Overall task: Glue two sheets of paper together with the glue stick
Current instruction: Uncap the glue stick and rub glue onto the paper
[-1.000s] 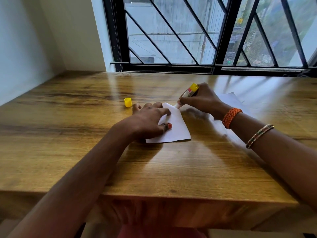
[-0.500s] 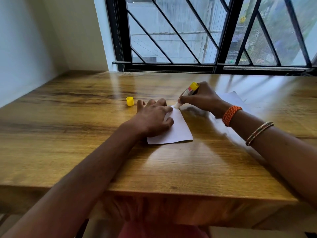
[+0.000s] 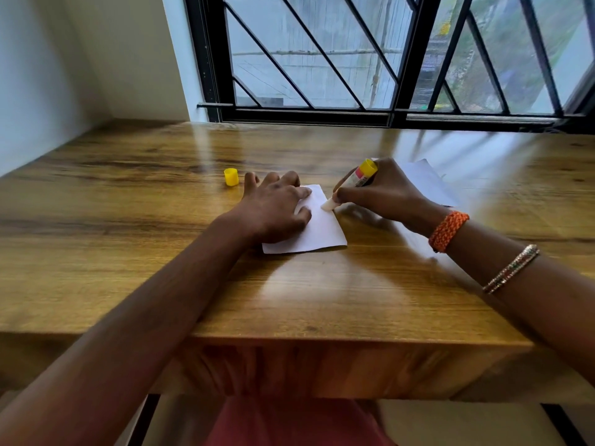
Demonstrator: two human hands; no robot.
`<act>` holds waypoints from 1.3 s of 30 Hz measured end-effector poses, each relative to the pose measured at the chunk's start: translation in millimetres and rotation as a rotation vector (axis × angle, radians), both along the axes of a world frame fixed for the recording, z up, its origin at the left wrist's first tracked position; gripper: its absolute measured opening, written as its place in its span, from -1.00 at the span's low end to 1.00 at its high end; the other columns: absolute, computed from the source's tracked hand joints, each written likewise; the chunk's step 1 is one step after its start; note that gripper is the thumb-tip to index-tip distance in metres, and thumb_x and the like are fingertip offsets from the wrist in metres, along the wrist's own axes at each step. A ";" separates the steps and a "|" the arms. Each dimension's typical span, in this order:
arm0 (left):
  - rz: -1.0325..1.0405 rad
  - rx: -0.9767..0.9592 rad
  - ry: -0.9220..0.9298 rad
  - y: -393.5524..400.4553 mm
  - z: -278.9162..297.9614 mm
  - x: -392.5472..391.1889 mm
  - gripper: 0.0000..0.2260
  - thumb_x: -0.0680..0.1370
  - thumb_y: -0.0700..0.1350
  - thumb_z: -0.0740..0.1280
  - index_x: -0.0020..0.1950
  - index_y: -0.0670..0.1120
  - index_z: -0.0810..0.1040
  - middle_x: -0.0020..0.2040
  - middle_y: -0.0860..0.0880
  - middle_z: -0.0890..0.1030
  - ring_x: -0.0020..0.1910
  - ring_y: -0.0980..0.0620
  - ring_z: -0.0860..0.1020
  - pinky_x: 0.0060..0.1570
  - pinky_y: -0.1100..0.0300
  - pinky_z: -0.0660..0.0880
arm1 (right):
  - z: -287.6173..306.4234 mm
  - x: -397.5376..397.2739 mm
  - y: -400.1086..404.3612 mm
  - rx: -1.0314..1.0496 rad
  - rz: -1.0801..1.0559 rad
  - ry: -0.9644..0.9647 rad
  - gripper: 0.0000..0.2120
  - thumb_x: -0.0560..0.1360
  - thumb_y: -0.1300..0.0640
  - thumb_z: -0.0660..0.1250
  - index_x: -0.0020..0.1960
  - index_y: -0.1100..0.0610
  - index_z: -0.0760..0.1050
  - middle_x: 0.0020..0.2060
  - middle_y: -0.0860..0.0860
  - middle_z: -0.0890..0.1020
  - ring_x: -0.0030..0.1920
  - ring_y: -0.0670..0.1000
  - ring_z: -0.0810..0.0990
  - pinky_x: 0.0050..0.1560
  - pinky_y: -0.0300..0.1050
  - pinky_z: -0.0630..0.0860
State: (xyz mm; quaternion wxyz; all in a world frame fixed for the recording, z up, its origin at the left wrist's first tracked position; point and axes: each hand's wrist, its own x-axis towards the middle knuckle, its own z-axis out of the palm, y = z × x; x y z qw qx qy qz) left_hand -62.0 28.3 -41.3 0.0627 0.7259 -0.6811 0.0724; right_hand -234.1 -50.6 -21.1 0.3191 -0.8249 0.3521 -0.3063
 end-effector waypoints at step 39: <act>0.132 -0.146 0.021 16.8 15.0 -7.0 -0.68 0.57 -0.04 0.13 0.30 -0.09 0.39 0.30 -0.11 0.44 0.29 -0.15 0.37 0.19 -0.03 0.25 | 6.3 18.9 -29.7 0.085 -0.129 -0.121 -0.83 0.28 0.16 0.48 -0.26 0.28 0.61 -0.25 0.19 0.68 -0.29 0.00 0.56 -0.21 -0.09 0.48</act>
